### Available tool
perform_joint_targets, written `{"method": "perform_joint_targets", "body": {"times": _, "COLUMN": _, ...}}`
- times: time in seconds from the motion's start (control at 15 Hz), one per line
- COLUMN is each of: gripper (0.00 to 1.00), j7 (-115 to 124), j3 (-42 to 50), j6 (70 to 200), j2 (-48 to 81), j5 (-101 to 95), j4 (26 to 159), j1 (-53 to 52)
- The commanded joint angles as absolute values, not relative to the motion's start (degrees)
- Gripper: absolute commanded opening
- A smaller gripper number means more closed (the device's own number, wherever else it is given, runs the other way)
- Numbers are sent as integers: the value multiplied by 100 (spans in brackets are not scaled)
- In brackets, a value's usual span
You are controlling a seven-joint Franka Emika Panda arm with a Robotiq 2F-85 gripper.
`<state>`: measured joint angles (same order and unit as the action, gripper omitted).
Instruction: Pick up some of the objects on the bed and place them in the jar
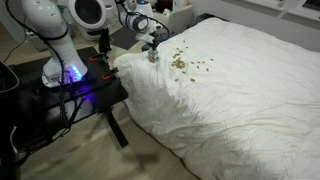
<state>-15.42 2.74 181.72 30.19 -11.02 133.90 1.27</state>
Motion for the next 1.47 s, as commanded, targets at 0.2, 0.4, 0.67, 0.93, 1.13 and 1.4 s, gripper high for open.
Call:
{"method": "perform_joint_targets", "body": {"times": 0.2, "gripper": 65, "j7": -1577, "j3": 227, "j6": 18289, "j2": 3152, "j5": -1236, "j4": 13305, "j1": 237}}
{"method": "perform_joint_targets", "body": {"times": 0.4, "gripper": 18, "j7": -1580, "j3": 227, "j6": 18281, "j2": 3133, "j5": -1238, "j4": 13315, "j1": 247}}
{"method": "perform_joint_targets", "body": {"times": 0.67, "gripper": 0, "j7": -1555, "j3": 250, "j6": 18161, "j2": 3105, "j5": -1224, "j4": 13307, "j1": 221}}
{"method": "perform_joint_targets", "body": {"times": 0.93, "gripper": 0, "j7": -1546, "j3": 223, "j6": 18127, "j2": 3020, "j5": -1210, "j4": 13334, "j1": 265}}
{"method": "perform_joint_targets", "body": {"times": 1.13, "gripper": 0, "j7": -1537, "j3": 172, "j6": 18149, "j2": 2898, "j5": -1196, "j4": 13390, "j1": 308}}
{"method": "perform_joint_targets", "body": {"times": 1.4, "gripper": 0, "j7": -1526, "j3": 94, "j6": 18151, "j2": 2674, "j5": -1180, "j4": 13471, "j1": 334}}
